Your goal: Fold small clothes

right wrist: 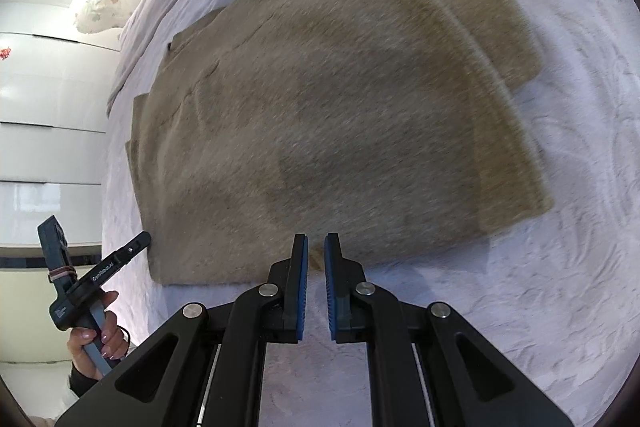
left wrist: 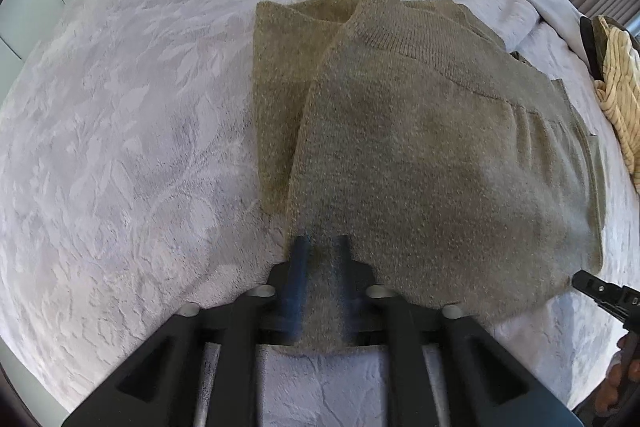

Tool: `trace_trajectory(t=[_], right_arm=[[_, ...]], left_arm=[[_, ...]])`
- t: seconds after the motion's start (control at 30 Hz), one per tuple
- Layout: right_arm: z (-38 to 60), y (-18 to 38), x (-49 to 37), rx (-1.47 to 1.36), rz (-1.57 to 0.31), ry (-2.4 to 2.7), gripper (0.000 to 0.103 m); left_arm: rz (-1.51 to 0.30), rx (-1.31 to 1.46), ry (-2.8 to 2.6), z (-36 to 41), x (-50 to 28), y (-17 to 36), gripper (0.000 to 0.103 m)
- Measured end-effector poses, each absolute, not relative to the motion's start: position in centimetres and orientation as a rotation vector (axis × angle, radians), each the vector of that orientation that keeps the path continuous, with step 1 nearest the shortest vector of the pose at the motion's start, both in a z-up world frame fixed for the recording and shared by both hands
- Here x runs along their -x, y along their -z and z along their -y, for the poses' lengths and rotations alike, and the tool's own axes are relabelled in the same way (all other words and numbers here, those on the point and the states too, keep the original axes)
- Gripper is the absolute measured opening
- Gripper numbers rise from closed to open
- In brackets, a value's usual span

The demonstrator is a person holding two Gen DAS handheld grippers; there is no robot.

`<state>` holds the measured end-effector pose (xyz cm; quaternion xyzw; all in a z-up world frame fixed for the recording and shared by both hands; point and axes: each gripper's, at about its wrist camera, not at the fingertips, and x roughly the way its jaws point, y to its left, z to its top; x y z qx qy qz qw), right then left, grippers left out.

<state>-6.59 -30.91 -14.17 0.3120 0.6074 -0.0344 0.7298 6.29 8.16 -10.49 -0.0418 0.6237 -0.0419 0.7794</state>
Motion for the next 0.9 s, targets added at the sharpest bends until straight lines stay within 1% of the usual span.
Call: trace_trajectory(t=[0.03,0.07,0.13,0.17,0.2,0.27,0.33,0.37,0.4,0.43,0.47,0.6,0.9], right_arm=[[30.6,14.3,6.5,-0.687,-1.342,0.072,0.010],[30.2,14.4,6.4,-0.687,-1.344,0.070,0.010],[29.7,14.5,6.2,-0.685,-1.347,0.066,0.017],[29.4,14.6,6.1,-0.683,-1.346,0.066,0.028],[29.2,14.6,6.1,-0.682,-1.345,0.067,0.041],[28.7,14.5,5.8,-0.674,-1.342,0.066,0.047],[28.2,14.6,5.5,-0.673,-1.343,0.062,0.047],[28.0,14.6,5.4,-0.673,-1.345,0.060,0.051],[27.8,14.6,5.3,-0.672,-1.347,0.056,0.063],[27.4,14.6,5.1,-0.667,-1.350,0.043,0.070],[27.1,14.6,4.9,-0.659,-1.351,0.037,0.079],[25.4,14.6,4.4,-0.591,-1.370,0.040,0.080],[23.8,15.5,4.1,-0.622,-1.392,0.032,0.080]], left_arm=[[-1.346,0.091,0.073,-8.3,-6.1,10.4,0.102],[-1.309,0.088,0.049,-8.4,-5.8,10.0,0.102],[-1.302,0.075,0.060,-8.4,-5.6,9.7,0.102],[-1.306,0.075,0.059,-8.5,-5.5,9.7,0.102],[-1.309,0.076,0.057,-8.6,-5.6,9.7,0.102],[-1.313,0.064,0.053,-8.7,-5.6,9.7,0.102],[-1.306,0.051,0.037,-8.8,-5.6,9.7,0.102],[-1.300,0.045,0.026,-8.9,-5.6,9.6,0.102],[-1.298,0.038,0.013,-9.0,-5.7,9.6,0.102],[-1.300,0.034,0.005,-9.1,-5.7,9.7,0.102],[-1.306,0.031,-0.004,-9.2,-5.8,9.8,0.102],[-1.331,0.046,-0.010,-9.9,-5.9,10.4,0.102],[-1.362,0.081,-0.001,-10.8,-6.1,11.4,0.102]])
